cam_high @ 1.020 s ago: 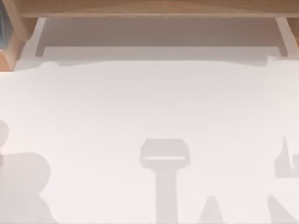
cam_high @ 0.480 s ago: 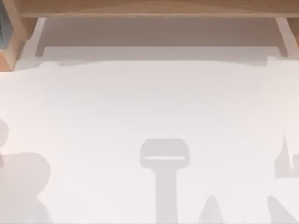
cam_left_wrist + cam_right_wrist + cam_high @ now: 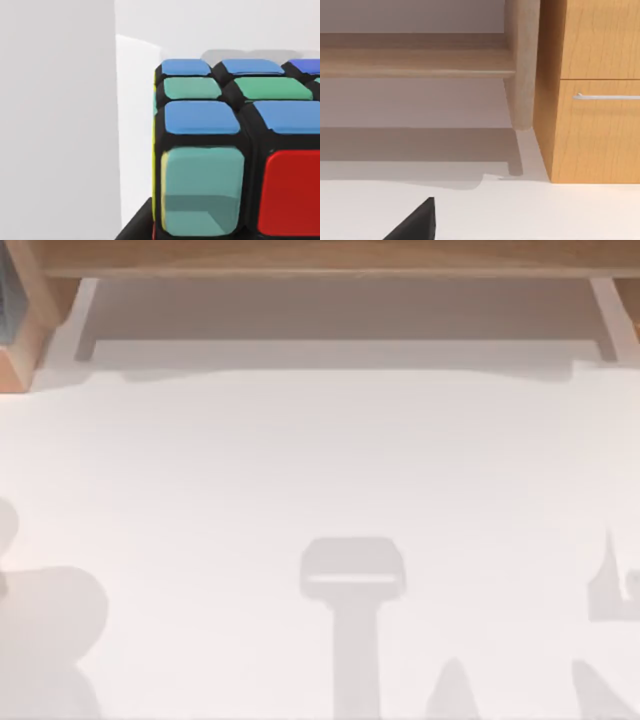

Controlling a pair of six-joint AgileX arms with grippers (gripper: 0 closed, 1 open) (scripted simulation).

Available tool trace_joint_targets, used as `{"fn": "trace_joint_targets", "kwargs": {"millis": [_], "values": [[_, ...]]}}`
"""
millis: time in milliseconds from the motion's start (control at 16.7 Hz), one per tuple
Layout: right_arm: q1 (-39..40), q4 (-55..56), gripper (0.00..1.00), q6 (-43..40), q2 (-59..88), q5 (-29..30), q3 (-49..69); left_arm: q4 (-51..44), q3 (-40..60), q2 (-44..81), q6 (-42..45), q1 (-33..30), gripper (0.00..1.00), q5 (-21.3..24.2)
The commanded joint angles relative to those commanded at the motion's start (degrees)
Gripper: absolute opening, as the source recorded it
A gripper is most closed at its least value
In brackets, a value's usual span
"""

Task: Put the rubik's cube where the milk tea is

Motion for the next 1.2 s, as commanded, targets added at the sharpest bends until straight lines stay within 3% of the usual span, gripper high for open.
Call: {"fn": "trace_joint_targets", "kwargs": {"millis": [420, 1200], "values": [[0.0, 0.0, 1.0, 0.0, 0.0, 0.0, 0.0, 0.2, -1.7, 1.5, 0.0, -0.5, 0.0, 0.6], [0.0, 0.0, 1.0, 0.0, 0.0, 0.0, 0.0, 0.2, -1.7, 1.5, 0.0, -0.5, 0.98, 0.6]]}}
